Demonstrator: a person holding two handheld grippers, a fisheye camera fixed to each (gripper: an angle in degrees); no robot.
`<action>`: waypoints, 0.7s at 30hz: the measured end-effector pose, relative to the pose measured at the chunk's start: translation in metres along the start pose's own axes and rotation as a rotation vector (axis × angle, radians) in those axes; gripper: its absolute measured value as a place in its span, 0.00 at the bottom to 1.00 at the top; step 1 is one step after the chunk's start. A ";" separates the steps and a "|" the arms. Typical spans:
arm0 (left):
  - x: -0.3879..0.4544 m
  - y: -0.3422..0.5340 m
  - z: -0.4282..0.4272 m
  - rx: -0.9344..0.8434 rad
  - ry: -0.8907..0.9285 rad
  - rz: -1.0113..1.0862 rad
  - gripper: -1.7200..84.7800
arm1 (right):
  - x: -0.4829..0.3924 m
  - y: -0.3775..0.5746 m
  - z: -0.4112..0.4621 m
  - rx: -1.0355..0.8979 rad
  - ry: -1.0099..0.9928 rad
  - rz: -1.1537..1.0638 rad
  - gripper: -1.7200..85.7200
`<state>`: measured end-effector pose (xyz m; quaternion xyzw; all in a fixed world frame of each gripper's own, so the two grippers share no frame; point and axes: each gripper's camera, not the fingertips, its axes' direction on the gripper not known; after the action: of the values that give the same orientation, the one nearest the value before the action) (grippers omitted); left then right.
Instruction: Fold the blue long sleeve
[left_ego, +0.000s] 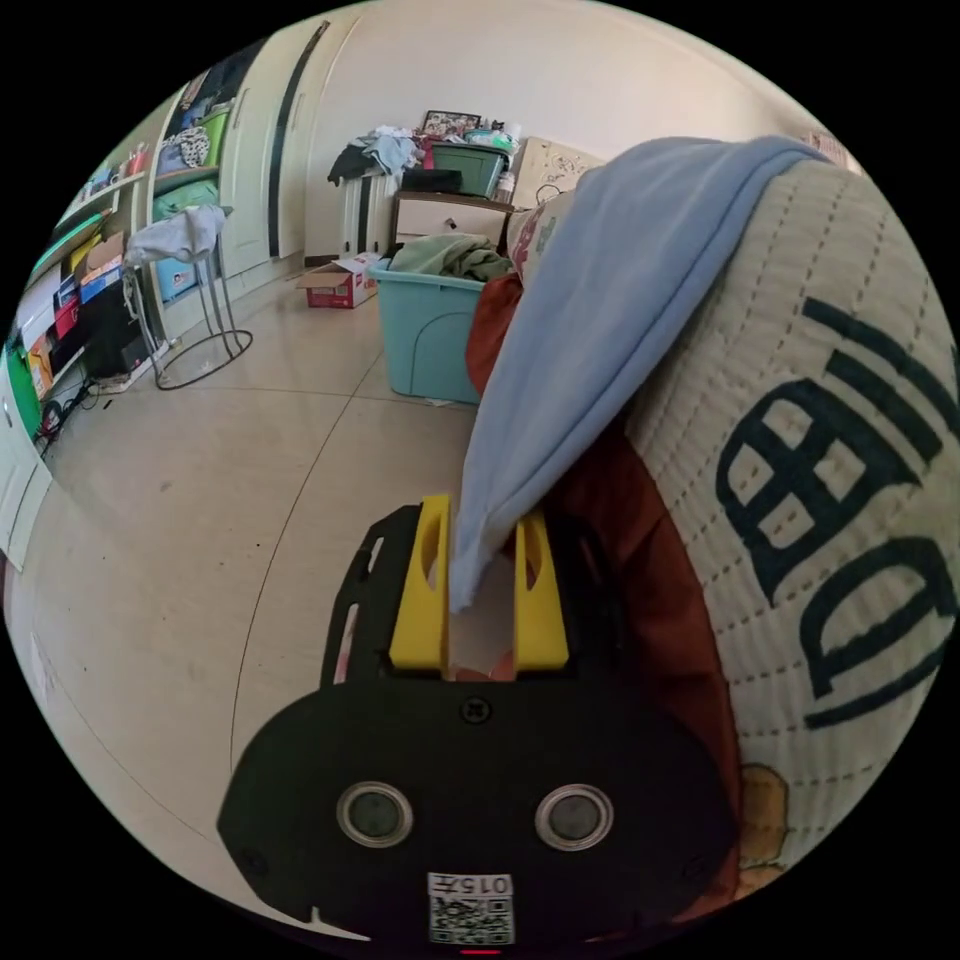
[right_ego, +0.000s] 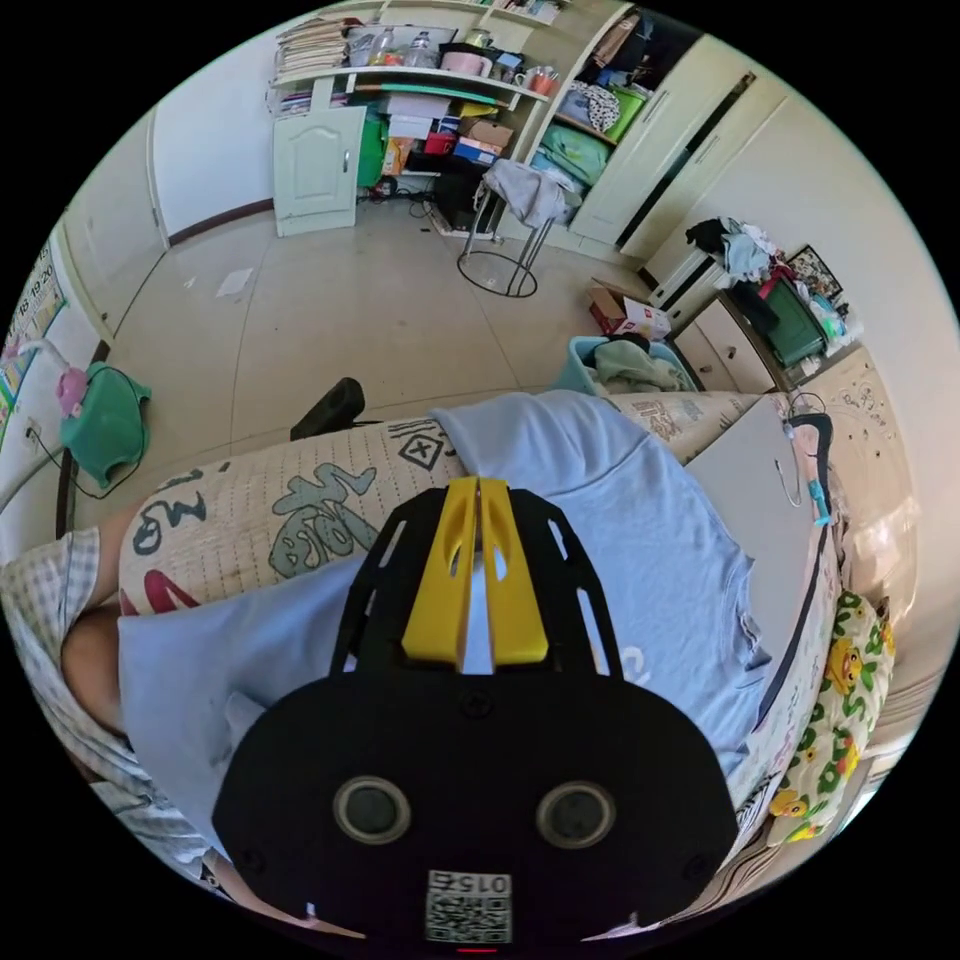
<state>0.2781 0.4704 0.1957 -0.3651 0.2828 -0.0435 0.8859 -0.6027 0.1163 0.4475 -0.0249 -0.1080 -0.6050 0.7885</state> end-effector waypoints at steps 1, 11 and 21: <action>0.001 0.002 -0.002 0.007 -0.012 -0.002 0.10 | 0.001 0.005 -0.008 0.020 0.014 0.018 0.01; -0.005 0.008 -0.056 0.111 -0.149 -0.086 0.02 | 0.003 0.053 -0.017 0.032 -0.045 0.082 0.01; 0.122 -0.080 -0.280 0.589 -0.345 0.334 0.02 | 0.019 0.110 -0.053 0.140 -0.149 0.154 0.01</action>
<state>0.2416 0.2028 0.0317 -0.0458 0.1605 0.0842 0.9824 -0.4850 0.1185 0.4101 -0.0228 -0.2060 -0.5302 0.8222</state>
